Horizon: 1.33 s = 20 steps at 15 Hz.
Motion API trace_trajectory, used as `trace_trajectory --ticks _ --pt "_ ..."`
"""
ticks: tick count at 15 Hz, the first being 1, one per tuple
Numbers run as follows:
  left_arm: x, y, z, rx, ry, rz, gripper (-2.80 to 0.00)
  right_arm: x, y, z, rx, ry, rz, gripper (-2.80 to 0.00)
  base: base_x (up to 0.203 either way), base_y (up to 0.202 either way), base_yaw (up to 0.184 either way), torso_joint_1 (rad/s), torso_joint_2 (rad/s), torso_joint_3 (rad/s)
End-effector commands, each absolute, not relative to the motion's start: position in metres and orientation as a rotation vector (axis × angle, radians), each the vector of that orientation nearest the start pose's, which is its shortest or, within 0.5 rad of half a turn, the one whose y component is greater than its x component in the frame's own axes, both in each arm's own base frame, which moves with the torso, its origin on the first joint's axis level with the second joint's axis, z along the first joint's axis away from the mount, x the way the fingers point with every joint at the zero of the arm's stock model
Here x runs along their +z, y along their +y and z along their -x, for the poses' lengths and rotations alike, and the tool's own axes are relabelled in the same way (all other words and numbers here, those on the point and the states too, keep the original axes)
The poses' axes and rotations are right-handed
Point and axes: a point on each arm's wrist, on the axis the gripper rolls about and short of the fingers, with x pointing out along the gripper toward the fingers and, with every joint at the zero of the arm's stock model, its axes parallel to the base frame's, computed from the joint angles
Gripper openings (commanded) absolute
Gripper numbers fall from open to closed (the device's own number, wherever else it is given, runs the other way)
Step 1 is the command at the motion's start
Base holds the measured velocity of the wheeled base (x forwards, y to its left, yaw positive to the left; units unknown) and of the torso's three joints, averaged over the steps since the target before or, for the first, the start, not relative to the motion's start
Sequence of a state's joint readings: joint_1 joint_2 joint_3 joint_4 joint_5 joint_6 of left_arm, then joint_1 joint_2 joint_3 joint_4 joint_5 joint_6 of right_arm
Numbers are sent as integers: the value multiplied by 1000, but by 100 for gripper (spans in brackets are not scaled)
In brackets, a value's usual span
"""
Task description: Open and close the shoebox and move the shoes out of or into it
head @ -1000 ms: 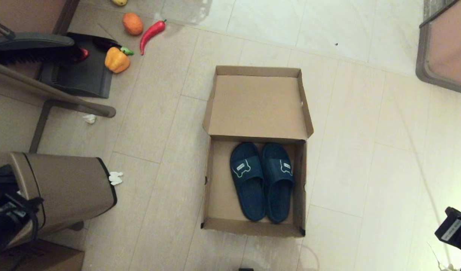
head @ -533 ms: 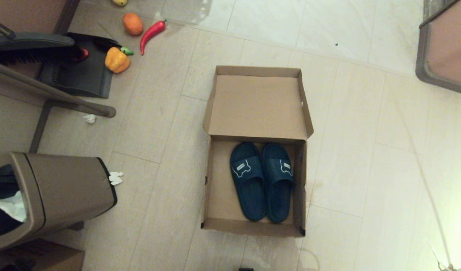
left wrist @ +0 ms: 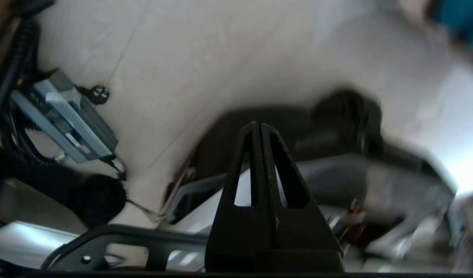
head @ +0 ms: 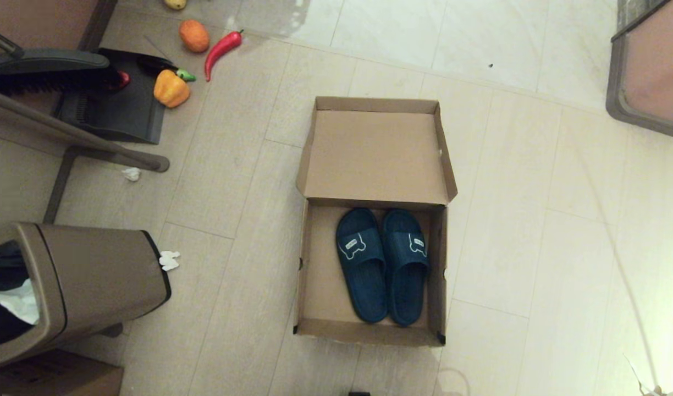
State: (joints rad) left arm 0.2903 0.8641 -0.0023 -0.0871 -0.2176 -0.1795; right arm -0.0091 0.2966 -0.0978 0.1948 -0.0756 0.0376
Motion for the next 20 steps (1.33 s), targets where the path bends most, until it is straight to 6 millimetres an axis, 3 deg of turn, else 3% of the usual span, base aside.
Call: trace_trajectory --ticks 1,5,8,10,15,20 --pt "76 6 -46 70 712 301 -280 81 0 25 -38 280 -14 -280 0 0 0 0 0 0" --pt "81 3 -43 -38 632 258 -280 76 0 35 -40 189 -34 -280 0 0 0 0 0 0" --pt "83 4 -23 168 462 151 -280 77 0 35 -36 188 -24 -280 0 0 0 0 0 0" --pt "76 2 -10 219 493 138 -280 77 0 35 -36 188 -26 -280 0 0 0 0 0 0" --pt "74 -1 -1 -53 438 93 -280 77 0 35 -40 186 -40 -280 0 0 0 0 0 0" --pt "70 0 21 -39 118 108 -280 77 0 35 -38 186 -42 -280 0 0 0 0 0 0"
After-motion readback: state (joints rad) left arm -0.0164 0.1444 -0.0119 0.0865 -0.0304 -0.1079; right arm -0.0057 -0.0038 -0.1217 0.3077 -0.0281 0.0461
